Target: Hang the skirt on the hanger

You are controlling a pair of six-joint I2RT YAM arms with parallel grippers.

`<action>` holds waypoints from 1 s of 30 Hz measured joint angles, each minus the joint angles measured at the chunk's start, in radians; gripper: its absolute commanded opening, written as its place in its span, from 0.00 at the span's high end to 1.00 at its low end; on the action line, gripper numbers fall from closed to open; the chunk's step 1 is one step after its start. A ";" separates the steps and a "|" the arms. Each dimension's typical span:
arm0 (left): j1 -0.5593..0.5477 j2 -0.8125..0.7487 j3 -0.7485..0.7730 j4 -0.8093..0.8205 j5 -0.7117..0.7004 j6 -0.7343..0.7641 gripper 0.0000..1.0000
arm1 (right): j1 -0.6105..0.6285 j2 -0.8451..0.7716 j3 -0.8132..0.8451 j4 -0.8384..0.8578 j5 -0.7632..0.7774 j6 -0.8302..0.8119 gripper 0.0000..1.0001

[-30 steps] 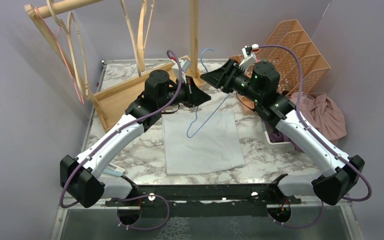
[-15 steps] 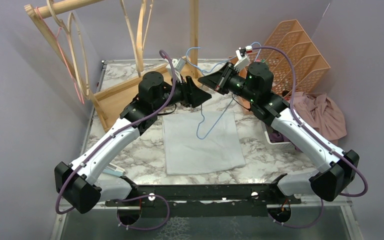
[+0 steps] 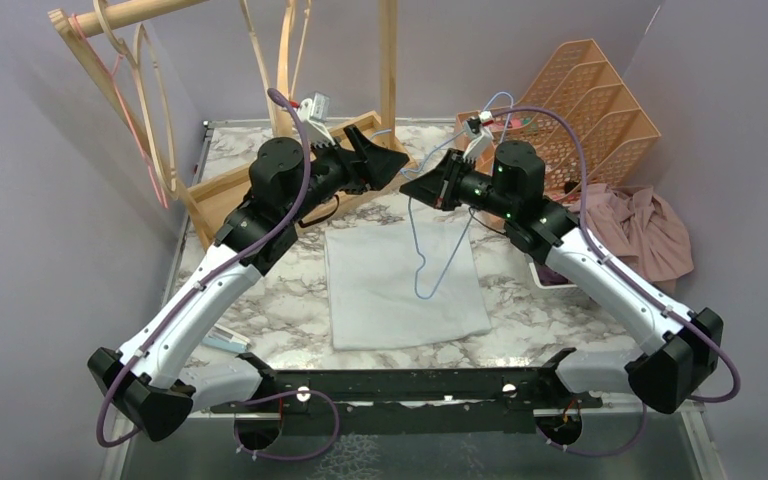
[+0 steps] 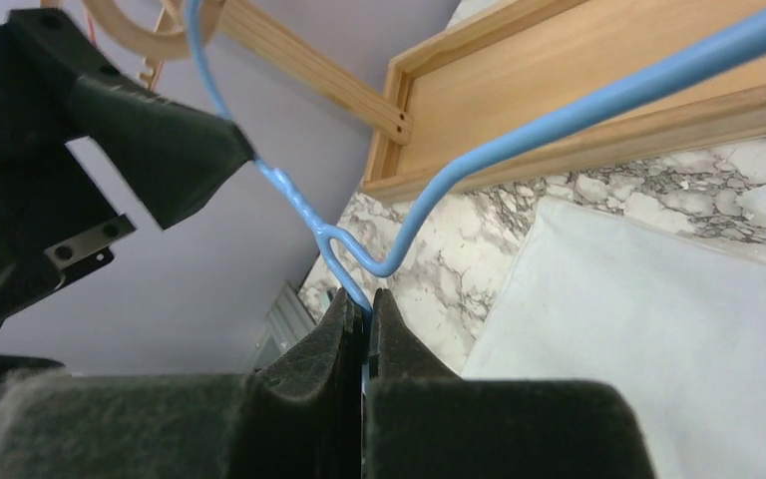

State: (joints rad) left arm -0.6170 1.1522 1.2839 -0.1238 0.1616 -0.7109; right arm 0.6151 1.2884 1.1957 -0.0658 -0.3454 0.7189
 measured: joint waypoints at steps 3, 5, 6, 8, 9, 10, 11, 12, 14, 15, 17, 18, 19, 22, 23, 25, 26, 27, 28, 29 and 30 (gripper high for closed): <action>0.000 0.015 0.002 -0.033 -0.028 -0.049 0.25 | 0.000 -0.031 -0.025 -0.001 -0.030 -0.016 0.99; 0.000 0.021 -0.005 -0.047 -0.039 -0.077 0.25 | 0.000 -0.048 -0.031 -0.003 -0.045 -0.021 0.99; 0.000 0.022 -0.014 -0.050 -0.043 -0.092 0.25 | 0.000 -0.055 -0.032 -0.005 -0.051 -0.024 0.99; 0.000 0.016 -0.026 -0.049 -0.047 -0.117 0.25 | 0.000 -0.065 -0.036 -0.014 -0.057 -0.030 0.99; 0.000 0.013 -0.031 -0.047 -0.047 -0.122 0.25 | 0.000 -0.067 -0.037 -0.019 -0.058 -0.031 0.99; 0.000 0.004 -0.040 -0.040 -0.047 -0.132 0.25 | 0.000 -0.069 -0.039 -0.021 -0.058 -0.031 0.99; 0.000 -0.004 -0.049 -0.037 -0.046 -0.138 0.25 | 0.000 -0.072 -0.042 -0.023 -0.058 -0.030 0.99; 0.000 -0.014 -0.058 -0.035 -0.046 -0.143 0.25 | 0.000 -0.076 -0.047 -0.024 -0.057 -0.029 0.99; 0.000 -0.035 -0.075 -0.035 -0.046 -0.151 0.25 | 0.000 -0.088 -0.058 -0.026 -0.053 -0.027 0.99; 0.000 -0.052 -0.087 -0.035 -0.047 -0.157 0.25 | 0.000 -0.093 -0.062 -0.027 -0.049 -0.026 0.99; 0.000 -0.078 -0.102 -0.038 -0.048 -0.164 0.25 | 0.000 -0.102 -0.068 -0.026 -0.037 -0.018 0.99; 0.000 -0.093 -0.110 -0.041 -0.053 -0.165 0.25 | 0.000 -0.106 -0.070 -0.025 -0.032 -0.012 0.99; 0.000 -0.105 -0.117 -0.043 -0.060 -0.168 0.25 | 0.000 -0.111 -0.073 -0.024 -0.028 -0.008 0.99; 0.000 -0.141 -0.140 -0.045 -0.077 -0.172 0.22 | 0.000 -0.126 -0.085 -0.015 -0.026 0.006 0.99; 0.001 -0.146 -0.143 -0.045 -0.080 -0.173 0.21 | 0.000 -0.129 -0.087 -0.011 -0.026 0.010 0.99; 0.000 -0.158 -0.154 -0.041 -0.075 -0.178 0.21 | 0.000 -0.134 -0.089 0.000 -0.039 0.018 0.99; 0.000 -0.156 -0.159 -0.034 -0.067 -0.183 0.21 | -0.001 -0.135 -0.090 0.005 -0.048 0.022 0.99; 0.001 -0.153 -0.163 -0.024 -0.054 -0.188 0.21 | -0.001 -0.138 -0.093 0.016 -0.067 0.028 0.99; 0.002 -0.148 -0.170 -0.009 -0.033 -0.196 0.21 | -0.001 -0.140 -0.096 0.026 -0.085 0.034 0.99; 0.002 -0.140 -0.174 0.005 -0.013 -0.205 0.22 | -0.001 -0.144 -0.101 0.037 -0.105 0.042 0.99; 0.002 -0.132 -0.181 0.026 0.009 -0.215 0.23 | -0.001 -0.148 -0.108 0.050 -0.130 0.050 0.99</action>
State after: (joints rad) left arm -0.6155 1.0203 1.1030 -0.0978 0.1703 -0.9257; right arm 0.6140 1.1404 1.0878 -0.0162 -0.4755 0.7685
